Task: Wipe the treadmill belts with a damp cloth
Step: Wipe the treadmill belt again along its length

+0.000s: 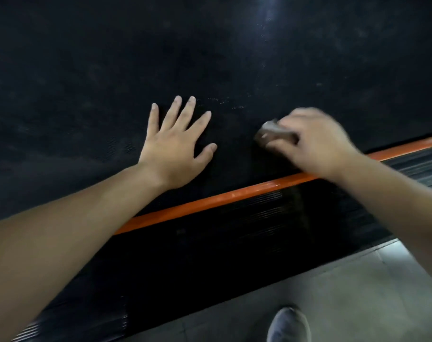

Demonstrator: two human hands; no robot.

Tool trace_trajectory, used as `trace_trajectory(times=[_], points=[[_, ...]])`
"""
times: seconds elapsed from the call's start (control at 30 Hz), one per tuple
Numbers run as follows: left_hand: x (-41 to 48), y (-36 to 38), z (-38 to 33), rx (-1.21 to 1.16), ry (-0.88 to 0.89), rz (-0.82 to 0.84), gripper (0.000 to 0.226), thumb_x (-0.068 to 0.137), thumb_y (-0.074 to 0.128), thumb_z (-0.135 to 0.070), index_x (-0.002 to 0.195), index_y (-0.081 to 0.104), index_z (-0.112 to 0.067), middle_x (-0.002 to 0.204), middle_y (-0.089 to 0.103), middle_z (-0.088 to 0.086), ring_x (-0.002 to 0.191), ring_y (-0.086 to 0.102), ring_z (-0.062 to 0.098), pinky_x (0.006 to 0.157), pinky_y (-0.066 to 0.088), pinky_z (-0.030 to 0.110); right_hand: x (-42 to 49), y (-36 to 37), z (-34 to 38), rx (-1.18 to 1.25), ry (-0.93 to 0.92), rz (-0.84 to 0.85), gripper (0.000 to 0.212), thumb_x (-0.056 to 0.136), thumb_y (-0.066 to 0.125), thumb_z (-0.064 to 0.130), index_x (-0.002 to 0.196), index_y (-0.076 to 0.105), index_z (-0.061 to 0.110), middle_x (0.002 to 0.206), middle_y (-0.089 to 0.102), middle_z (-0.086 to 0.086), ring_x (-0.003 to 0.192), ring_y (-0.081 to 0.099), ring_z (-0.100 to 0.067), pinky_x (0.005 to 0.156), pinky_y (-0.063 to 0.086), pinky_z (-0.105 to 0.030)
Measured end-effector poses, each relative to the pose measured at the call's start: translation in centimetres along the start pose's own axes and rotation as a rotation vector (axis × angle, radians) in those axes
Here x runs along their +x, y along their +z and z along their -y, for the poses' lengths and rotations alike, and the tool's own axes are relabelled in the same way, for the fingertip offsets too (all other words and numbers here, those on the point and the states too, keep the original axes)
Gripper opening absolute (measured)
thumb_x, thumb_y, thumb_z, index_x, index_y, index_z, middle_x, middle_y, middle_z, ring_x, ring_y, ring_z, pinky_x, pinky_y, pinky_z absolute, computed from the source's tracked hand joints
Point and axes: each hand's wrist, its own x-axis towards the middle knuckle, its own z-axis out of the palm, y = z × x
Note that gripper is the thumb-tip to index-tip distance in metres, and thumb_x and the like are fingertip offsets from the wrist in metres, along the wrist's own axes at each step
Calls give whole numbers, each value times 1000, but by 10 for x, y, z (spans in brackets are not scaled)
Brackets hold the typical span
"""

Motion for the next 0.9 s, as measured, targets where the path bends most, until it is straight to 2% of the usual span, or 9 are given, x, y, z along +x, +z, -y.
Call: trace_trajectory(times=[0.1,0.17,0.33,0.5,0.57,0.63,0.7,0.83,0.9], points=[[-13,-6,17,-42,70,26,72,101,25,-61,165,17,-29,174,-2,3,159,-12,19,128,-8,51,-11,-10,-14,-36,399,-126,32,91,59,51,83,56,20,88,52,-5,98,58,-40,71,43,-37],[-26,-7,36,-55,96,16,70,102,26,-60,164,19,-28,174,-1,2,159,-11,17,128,-8,48,-12,0,9,-41,526,-155,30,92,64,46,80,51,21,86,49,-3,94,59,-40,69,38,-35],[-49,-11,67,-54,92,2,68,103,29,-59,164,21,-28,174,2,3,160,-8,18,129,-7,48,0,18,89,34,496,-42,39,91,63,52,72,51,20,67,51,8,72,52,-25,61,38,-33],[-71,-15,99,-59,32,-10,68,104,30,-58,164,20,-28,174,1,4,159,-10,18,128,-8,50,15,10,99,-18,737,-165,35,92,60,49,81,55,16,83,63,-4,91,63,-38,68,44,-36],[-78,-16,111,-60,43,-21,68,104,29,-58,164,21,-27,174,1,4,160,-9,18,128,-8,49,22,24,134,-17,655,-191,32,92,60,49,83,52,19,90,67,-9,93,64,-38,72,46,-37],[-82,-16,118,-70,52,-33,68,104,30,-58,164,22,-26,174,3,5,160,-8,19,128,-8,49,24,42,172,35,454,-132,32,92,61,48,80,48,21,86,63,-5,83,58,-33,66,41,-35],[-86,-16,125,-76,48,-42,69,103,30,-58,164,23,-26,174,4,5,160,-6,19,128,-7,50,27,44,184,37,397,-99,37,92,61,48,76,44,20,82,57,-1,77,51,-28,64,36,-33],[-99,-17,146,-71,26,-46,68,103,29,-59,163,23,-27,174,4,5,160,-6,19,128,-7,49,48,23,136,-60,748,-234,30,93,57,48,84,55,19,95,67,-10,98,64,-38,70,41,-35],[-104,-18,154,-61,23,-44,69,102,28,-60,163,23,-27,174,4,5,160,-6,19,128,-7,50,56,28,142,-111,774,-260,27,94,57,44,96,62,17,102,67,-13,102,63,-40,73,44,-38]])
